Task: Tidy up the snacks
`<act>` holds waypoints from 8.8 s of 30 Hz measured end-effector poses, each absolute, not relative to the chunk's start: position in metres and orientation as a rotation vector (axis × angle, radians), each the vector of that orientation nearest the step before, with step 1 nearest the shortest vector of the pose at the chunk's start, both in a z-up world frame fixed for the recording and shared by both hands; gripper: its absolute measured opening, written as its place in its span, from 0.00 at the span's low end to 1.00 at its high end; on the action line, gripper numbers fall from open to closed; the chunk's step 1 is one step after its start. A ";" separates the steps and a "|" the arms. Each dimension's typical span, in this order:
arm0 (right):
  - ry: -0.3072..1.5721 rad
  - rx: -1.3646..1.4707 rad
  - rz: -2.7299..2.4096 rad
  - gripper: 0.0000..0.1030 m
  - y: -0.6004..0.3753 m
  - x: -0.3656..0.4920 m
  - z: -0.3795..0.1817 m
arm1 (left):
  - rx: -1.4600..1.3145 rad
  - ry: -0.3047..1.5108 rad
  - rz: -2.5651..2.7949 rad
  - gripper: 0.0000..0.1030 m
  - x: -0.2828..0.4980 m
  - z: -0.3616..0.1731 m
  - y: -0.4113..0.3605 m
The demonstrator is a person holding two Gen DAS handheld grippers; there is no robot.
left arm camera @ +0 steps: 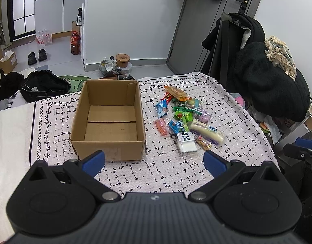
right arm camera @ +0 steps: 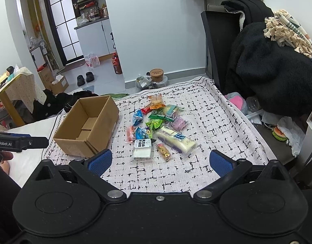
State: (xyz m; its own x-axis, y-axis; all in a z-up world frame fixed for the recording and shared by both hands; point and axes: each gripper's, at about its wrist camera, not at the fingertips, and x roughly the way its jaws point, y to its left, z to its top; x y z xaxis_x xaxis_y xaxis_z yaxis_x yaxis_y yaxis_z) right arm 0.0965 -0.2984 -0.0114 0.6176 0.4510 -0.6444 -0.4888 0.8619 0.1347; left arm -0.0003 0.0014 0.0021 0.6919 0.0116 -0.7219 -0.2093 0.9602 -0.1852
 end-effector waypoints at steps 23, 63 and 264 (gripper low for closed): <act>0.722 -0.051 0.538 1.00 -0.299 0.097 -0.010 | -0.263 0.800 0.124 1.00 -0.001 0.002 0.002; 0.760 -0.046 0.513 1.00 -0.300 0.121 -0.032 | -0.206 0.827 -0.004 1.00 0.040 -0.016 -0.007; 0.776 0.053 0.512 1.00 -0.234 0.204 -0.080 | -0.324 0.784 0.098 1.00 0.140 -0.057 0.024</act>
